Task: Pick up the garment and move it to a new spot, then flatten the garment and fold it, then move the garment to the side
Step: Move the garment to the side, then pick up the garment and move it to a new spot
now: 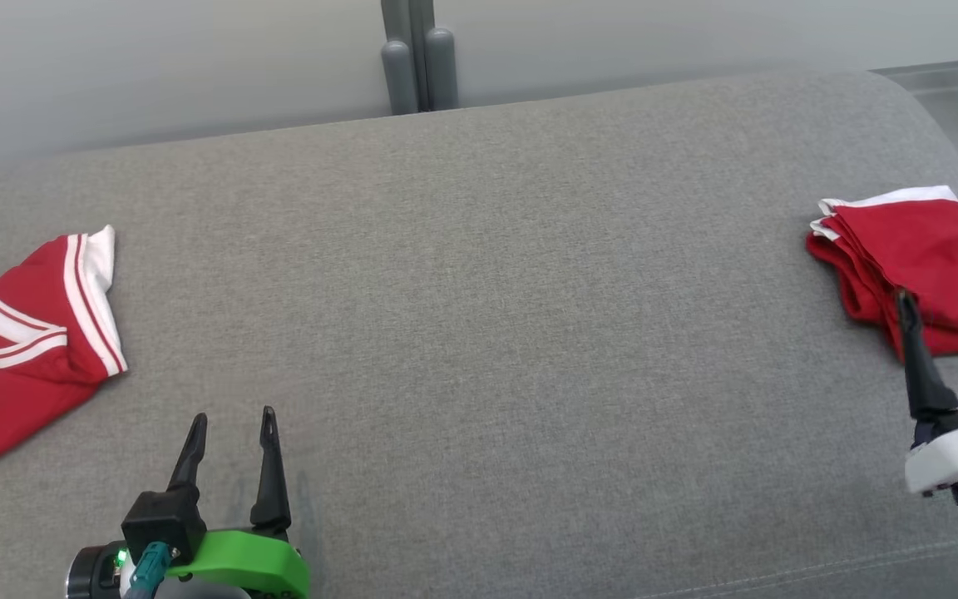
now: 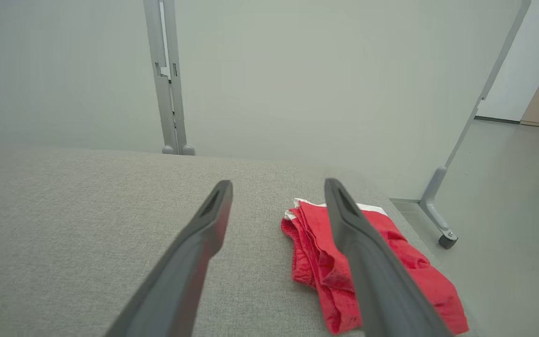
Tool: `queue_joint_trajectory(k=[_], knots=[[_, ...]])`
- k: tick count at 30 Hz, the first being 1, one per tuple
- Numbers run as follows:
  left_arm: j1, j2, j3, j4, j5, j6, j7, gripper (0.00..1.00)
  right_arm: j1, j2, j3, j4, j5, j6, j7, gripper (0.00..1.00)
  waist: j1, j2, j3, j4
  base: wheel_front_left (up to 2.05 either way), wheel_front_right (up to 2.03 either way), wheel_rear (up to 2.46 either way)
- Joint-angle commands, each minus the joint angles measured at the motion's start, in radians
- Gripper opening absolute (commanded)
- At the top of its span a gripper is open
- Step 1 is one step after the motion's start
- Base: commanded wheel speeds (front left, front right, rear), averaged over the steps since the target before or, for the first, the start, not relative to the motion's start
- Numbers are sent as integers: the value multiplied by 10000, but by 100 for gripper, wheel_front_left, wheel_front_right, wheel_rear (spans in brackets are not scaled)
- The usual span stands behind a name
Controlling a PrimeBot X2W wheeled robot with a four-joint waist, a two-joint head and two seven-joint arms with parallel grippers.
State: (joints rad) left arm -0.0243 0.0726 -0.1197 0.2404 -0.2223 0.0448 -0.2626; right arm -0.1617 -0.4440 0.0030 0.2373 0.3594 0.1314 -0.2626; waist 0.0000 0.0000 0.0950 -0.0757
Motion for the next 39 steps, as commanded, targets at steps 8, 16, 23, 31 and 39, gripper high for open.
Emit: queue_joint_trajectory(k=[8,16,23,31,39], knots=[[283,-90,442,121,401,62,-32,100,1730,2099,-710,-1355,-2283,-16,-29,100,0,0,-323,767,0,0,0],[486,-135,788,419,499,-265,-32,100,2308,2668,-816,-1183,-2974,-14,-29,100,0,0,-421,913,0,0,0],[555,-172,896,408,556,-687,-32,100,2386,2929,-913,-1017,-3019,-14,-29,100,0,0,-464,978,0,0,0],[573,-198,870,340,593,-809,-32,100,2265,3042,-973,-985,-3009,-16,-30,100,0,0,-474,994,0,0,0],[501,-209,773,347,569,-829,-32,100,2366,3081,-938,-999,-3026,-14,-30,100,0,0,-433,1192,0,0,0]])
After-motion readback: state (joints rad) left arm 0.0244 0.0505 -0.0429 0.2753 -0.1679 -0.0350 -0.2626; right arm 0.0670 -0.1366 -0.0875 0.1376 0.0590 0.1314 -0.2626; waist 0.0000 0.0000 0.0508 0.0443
